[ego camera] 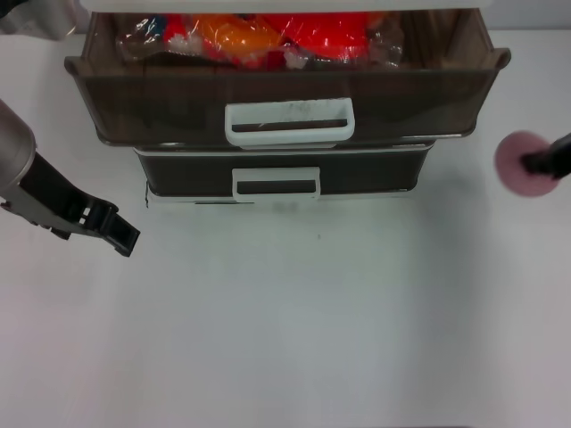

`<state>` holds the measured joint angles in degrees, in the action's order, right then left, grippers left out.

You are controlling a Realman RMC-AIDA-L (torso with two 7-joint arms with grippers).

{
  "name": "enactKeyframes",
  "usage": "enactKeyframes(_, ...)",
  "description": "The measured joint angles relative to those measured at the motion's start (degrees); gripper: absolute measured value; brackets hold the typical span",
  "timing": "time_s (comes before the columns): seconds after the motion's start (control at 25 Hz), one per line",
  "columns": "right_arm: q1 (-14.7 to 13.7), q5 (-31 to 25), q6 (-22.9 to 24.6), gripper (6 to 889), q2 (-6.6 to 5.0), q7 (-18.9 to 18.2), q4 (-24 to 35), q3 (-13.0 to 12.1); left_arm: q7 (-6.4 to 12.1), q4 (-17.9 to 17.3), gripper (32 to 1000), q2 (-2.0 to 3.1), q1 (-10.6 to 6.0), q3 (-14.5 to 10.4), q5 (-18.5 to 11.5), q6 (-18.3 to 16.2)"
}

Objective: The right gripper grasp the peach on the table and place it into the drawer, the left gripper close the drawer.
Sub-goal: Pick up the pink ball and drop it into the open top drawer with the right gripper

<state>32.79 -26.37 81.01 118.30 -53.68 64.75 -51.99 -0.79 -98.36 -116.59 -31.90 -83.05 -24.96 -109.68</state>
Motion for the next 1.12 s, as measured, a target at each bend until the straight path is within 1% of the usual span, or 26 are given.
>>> enactKeyframes(0.08,-0.8,-0.2,2.8,63,-0.02,0.4,6.0,2.7,0.00,0.0,799,0.04,0.11,0.0,0.0,0.0)
enactKeyframes(0.24,-0.7,-0.6,8.0,63,-0.16,0.3,16.3,8.9,0.00,0.0,799,0.09,0.36,-0.1,0.0,0.0)
enactKeyframes(0.32,-0.5,-2.2,10.1,64,-0.24,0.1,21.0,11.0,0.00,0.0,798,0.14,0.40,-0.1,0.0,0.0)
enactKeyframes(0.36,-0.5,-4.4,11.6,64,-0.38,0.1,23.2,11.8,0.00,0.1,798,0.16,0.40,-0.1,0.0,0.0)
enactKeyframes(0.44,-0.4,-10.7,15.5,64,-0.82,0.2,27.2,13.3,0.00,0.1,798,0.16,0.49,-0.1,0.0,0.0)
enactKeyframes(0.52,-0.4,-16.2,18.8,64,-1.24,0.6,30.0,14.1,0.00,0.1,798,0.16,0.57,-0.2,0.0,0.0)
enactKeyframes(0.56,-0.3,-19.7,20.4,64,-1.67,1.2,31.7,14.5,0.00,0.1,798,0.16,0.59,-0.2,0.0,0.0)
enactKeyframes(0.64,0.1,-25.1,22.2,64,-2.49,2.6,34.0,14.6,-0.01,0.1,798,0.16,0.60,-0.3,0.0,0.0)
enactKeyframes(0.72,0.6,-29.0,22.7,64,-3.45,4.0,35.4,14.4,-0.03,0.1,798,0.16,0.61,-0.3,0.0,0.0)
enactKeyframes(0.84,2.2,-33.4,23.0,60,-4.69,5.5,35.8,13.8,-0.07,0.1,798,0.20,0.62,-0.2,0.0,0.0)
enactKeyframes(0.92,3.7,-35.3,23.0,57,-5.44,6.3,34.8,11.9,-0.10,0.0,798,0.22,0.62,-0.2,0.0,-0.1)
enactKeyframes(0.96,4.5,-35.7,23.0,55,-5.57,6.6,34.2,10.9,-0.13,0.0,798,0.23,0.58,-0.2,0.0,-0.1)
enactKeyframes(1.12,8.4,-35.5,23.1,58,-5.37,6.7,27.6,5.7,-0.23,0.0,798,0.22,0.49,-0.4,0.0,-0.2)
